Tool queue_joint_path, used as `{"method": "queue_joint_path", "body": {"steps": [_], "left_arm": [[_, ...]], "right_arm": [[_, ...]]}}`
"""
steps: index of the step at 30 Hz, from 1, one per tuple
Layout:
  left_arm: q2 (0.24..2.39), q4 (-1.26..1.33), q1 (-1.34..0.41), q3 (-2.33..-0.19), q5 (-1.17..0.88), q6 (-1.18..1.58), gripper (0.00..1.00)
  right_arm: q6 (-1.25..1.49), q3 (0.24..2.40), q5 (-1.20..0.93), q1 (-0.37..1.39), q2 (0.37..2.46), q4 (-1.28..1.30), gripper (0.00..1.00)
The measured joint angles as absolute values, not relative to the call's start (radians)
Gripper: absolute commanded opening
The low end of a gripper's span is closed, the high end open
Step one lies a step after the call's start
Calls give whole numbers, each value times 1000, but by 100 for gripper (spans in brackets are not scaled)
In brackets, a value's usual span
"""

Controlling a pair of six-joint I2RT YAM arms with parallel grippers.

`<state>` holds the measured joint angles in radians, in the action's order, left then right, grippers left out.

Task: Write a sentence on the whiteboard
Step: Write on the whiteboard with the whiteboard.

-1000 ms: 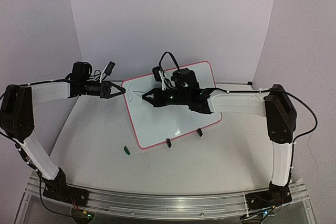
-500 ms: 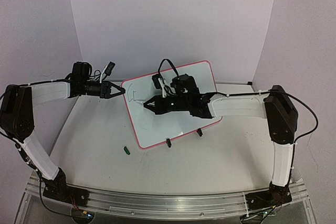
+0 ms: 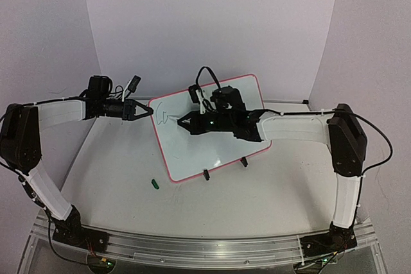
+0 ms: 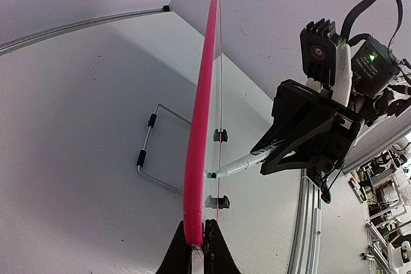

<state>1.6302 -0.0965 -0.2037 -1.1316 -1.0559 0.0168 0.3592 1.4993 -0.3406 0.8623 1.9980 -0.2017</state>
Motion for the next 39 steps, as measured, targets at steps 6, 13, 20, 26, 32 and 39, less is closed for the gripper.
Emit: {"method": "queue_joint_path", "body": {"steps": [6, 13, 20, 26, 32, 39], "left_arm": [[1629, -97, -204, -1132, -1062, 15, 0], [1628, -101, -204, -1132, -1062, 14, 0], [1625, -105, -205, -1132, -1063, 7, 0], [1623, -106, -207, -1132, -1063, 3, 0], [1622, -107, -207, -1132, -1063, 1, 0], [1622, -107, -207, -1132, -1064, 0, 0]], "right_arm": [[359, 1540, -340, 858, 2005, -191, 0], [358, 1556, -352, 854, 2014, -187, 0], [352, 1545, -372, 853, 2009, -185, 0], [351, 1474, -373, 853, 1949, -190, 0], [348, 1473, -371, 851, 1922, -208, 0], [349, 1489, -370, 842, 1932, -207, 0]]}}
